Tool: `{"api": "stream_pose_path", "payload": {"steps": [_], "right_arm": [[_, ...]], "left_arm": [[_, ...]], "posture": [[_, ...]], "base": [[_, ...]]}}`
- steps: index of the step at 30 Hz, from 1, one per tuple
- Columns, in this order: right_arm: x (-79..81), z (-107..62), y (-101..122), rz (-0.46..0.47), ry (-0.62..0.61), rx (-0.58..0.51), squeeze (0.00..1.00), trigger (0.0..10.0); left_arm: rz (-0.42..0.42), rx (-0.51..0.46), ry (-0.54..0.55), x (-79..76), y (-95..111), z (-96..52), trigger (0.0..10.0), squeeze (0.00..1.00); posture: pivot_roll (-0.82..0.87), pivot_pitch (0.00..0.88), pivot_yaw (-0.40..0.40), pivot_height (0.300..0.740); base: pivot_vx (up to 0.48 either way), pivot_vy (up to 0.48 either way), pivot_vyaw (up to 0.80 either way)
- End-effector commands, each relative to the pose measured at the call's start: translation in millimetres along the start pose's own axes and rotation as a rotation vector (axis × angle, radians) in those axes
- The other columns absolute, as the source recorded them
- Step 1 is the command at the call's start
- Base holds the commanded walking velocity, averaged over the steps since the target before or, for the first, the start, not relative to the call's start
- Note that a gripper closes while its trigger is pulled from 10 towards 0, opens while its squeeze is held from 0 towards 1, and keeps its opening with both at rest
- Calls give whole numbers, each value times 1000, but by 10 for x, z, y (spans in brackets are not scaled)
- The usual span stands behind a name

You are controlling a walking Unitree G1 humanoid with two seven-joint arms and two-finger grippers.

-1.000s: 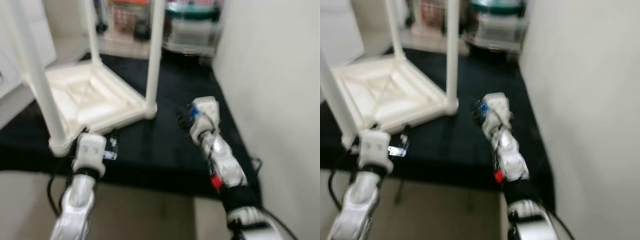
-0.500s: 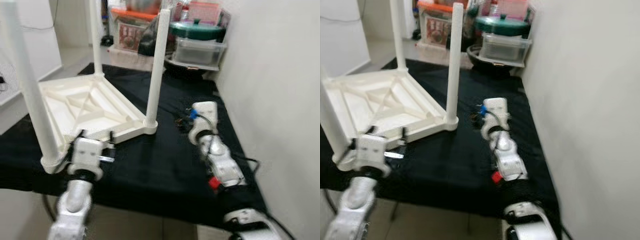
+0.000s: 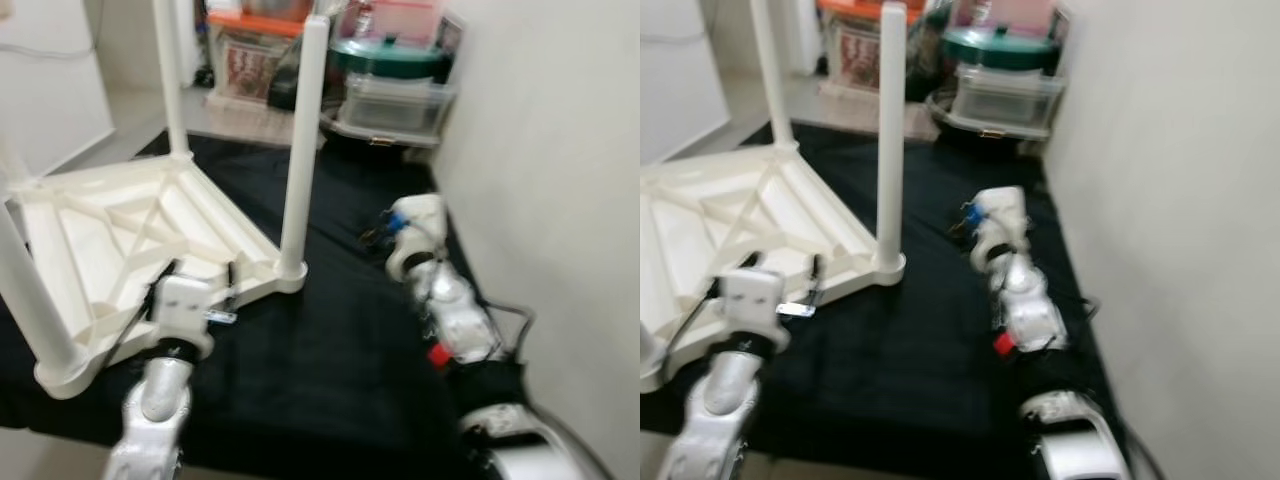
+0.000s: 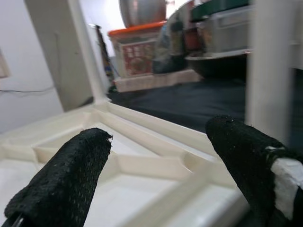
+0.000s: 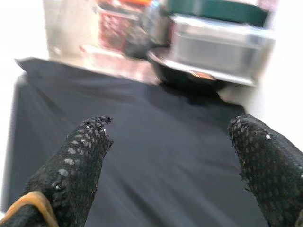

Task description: Building children table

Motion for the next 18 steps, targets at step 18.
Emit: {"api": "stream_pose_path", "payload": {"steps": [18], "right_arm": [[171,-67,149,-38,464,-38,0,10000]], "left_arm": [[42,41,4,10,-110,-13,10000,0]], "posture": [[116,0,-137,740]], "base": [[0,0,0]]}}
Point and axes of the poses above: a point about 5 cm out from each wrist's last joint towards the gripper, its own z axis pointing out of the wrist towards the gripper, its own y axis along the axis of the wrist's last joint, x = y × z, the point moved 6 cm from there along z, pointing out of the wrist towards the gripper, and after that the axes turned 1 degree about z, right-handed, at the moved point
